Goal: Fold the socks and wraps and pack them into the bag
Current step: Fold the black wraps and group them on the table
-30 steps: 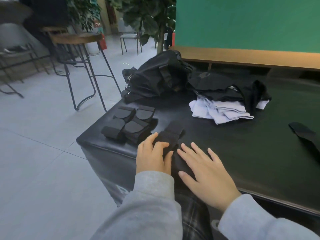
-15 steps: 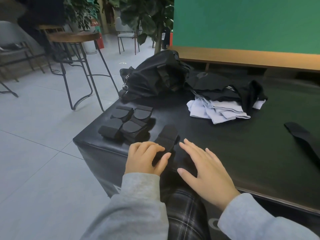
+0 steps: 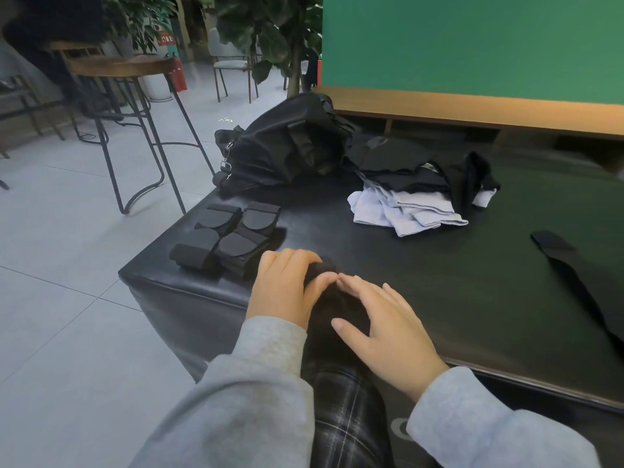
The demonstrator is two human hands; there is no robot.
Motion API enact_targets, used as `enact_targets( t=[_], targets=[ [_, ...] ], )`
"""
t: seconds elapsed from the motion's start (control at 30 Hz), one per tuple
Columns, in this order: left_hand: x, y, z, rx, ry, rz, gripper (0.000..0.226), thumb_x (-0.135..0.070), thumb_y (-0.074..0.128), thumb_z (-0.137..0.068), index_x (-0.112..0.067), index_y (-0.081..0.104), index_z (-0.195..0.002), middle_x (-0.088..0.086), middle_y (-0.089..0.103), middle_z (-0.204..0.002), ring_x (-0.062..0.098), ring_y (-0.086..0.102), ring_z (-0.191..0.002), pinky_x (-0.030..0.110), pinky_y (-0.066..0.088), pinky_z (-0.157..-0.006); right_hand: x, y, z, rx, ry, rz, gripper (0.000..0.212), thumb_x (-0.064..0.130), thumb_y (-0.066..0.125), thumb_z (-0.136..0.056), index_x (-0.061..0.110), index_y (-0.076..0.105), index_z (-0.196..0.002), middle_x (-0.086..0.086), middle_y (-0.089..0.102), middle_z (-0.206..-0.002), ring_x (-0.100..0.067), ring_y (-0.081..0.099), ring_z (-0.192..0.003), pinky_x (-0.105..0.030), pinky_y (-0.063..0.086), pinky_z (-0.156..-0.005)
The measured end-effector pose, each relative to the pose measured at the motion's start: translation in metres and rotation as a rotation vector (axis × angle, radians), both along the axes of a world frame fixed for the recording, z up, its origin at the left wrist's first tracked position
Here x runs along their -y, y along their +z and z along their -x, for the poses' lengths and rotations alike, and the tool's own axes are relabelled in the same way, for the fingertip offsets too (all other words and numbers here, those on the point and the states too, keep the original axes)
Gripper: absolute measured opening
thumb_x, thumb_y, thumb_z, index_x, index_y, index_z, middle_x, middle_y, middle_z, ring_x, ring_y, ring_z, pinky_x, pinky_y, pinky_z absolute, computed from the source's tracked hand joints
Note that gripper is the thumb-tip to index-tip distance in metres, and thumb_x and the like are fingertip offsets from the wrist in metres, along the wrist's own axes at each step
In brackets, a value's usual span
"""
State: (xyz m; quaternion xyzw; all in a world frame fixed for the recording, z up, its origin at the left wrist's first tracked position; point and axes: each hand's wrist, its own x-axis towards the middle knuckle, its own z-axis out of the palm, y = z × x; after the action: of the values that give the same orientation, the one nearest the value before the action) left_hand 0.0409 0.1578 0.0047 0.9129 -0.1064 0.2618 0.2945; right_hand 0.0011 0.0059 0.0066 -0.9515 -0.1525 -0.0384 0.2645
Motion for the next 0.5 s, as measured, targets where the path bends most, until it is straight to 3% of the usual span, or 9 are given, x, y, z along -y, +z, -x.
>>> enact_targets(
  t=[0.13,0.23,0.37,0.43,0.5],
  targets=[
    [0.011,0.005,-0.011,-0.180,0.067,-0.106,0.039,-0.048,0.048,-0.090,-0.025,0.049,-0.122,-0.006,0.048,-0.120,0.012,0.032,-0.112,0.023,0.032,-0.090,0.001,0.000,0.001,-0.006,-0.068,-0.063,0.067,0.043,0.055,-0.089,0.036,0.018,-0.144,0.031,0.032,-0.139,0.012,0.021,-0.126,-0.001,-0.010,-0.096],
    [0.012,0.006,-0.018,-0.262,0.081,-0.189,0.047,-0.053,0.041,-0.091,-0.030,0.041,-0.132,-0.006,0.042,-0.130,0.014,0.031,-0.119,0.027,0.030,-0.096,0.000,0.000,0.001,-0.005,-0.069,-0.078,0.066,0.042,0.055,-0.089,0.038,0.018,-0.143,0.038,0.028,-0.126,0.015,0.020,-0.122,0.002,-0.011,-0.093],
    [0.009,0.000,-0.020,-0.270,0.073,-0.308,0.053,-0.055,0.035,-0.092,-0.035,0.032,-0.142,-0.006,0.028,-0.143,0.016,0.021,-0.130,0.032,0.024,-0.104,0.001,-0.001,0.001,-0.005,-0.056,-0.082,0.065,0.042,0.054,-0.089,0.037,0.018,-0.144,0.034,0.031,-0.135,0.027,0.008,-0.102,0.002,-0.011,-0.093],
    [0.010,-0.005,-0.014,-0.227,0.082,-0.370,0.053,-0.054,0.038,-0.092,-0.036,0.032,-0.142,-0.005,0.024,-0.146,0.017,0.015,-0.134,0.036,0.017,-0.108,0.001,-0.001,0.001,-0.001,-0.066,-0.084,0.064,0.042,0.054,-0.089,0.037,0.020,-0.143,0.034,0.032,-0.134,0.026,0.013,-0.108,0.003,-0.011,-0.092],
    [0.012,-0.006,-0.005,-0.121,0.090,-0.390,0.050,-0.051,0.046,-0.090,-0.035,0.042,-0.137,-0.002,0.033,-0.142,0.020,0.022,-0.132,0.039,0.018,-0.106,0.000,-0.001,0.001,0.016,-0.070,-0.088,0.062,0.041,0.054,-0.089,0.036,0.023,-0.143,0.031,0.034,-0.137,0.016,0.020,-0.120,0.003,-0.011,-0.093]
  ],
)
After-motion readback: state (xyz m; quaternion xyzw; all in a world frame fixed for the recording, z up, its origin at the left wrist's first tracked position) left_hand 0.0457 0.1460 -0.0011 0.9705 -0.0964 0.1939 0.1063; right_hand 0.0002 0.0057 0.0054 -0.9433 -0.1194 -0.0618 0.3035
